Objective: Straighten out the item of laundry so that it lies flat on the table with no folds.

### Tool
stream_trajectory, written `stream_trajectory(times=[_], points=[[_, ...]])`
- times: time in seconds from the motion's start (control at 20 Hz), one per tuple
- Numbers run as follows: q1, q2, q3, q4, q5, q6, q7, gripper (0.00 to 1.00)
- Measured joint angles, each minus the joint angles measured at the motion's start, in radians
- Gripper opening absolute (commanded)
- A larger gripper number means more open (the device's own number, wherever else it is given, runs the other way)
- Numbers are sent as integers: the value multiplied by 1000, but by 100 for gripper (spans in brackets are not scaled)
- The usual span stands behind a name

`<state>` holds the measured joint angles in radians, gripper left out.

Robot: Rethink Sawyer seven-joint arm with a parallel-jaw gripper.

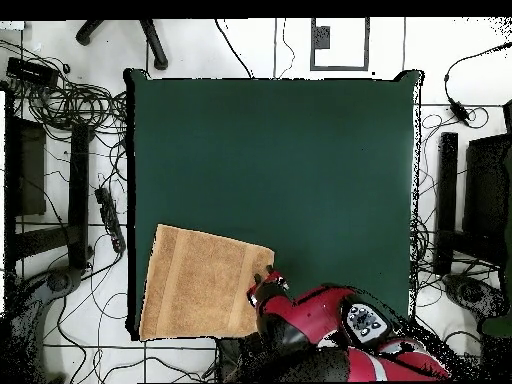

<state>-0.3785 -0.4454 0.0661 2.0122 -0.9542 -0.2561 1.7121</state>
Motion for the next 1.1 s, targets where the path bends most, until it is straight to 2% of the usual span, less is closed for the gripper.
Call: stream_trajectory(times=[0.65,0.9,1.1], points=[[-39,-2,28,11,0,4,0,0],[-70,-22,74,18,10,78,0,0],[-102,-78,154,35,58,268,0,0]])
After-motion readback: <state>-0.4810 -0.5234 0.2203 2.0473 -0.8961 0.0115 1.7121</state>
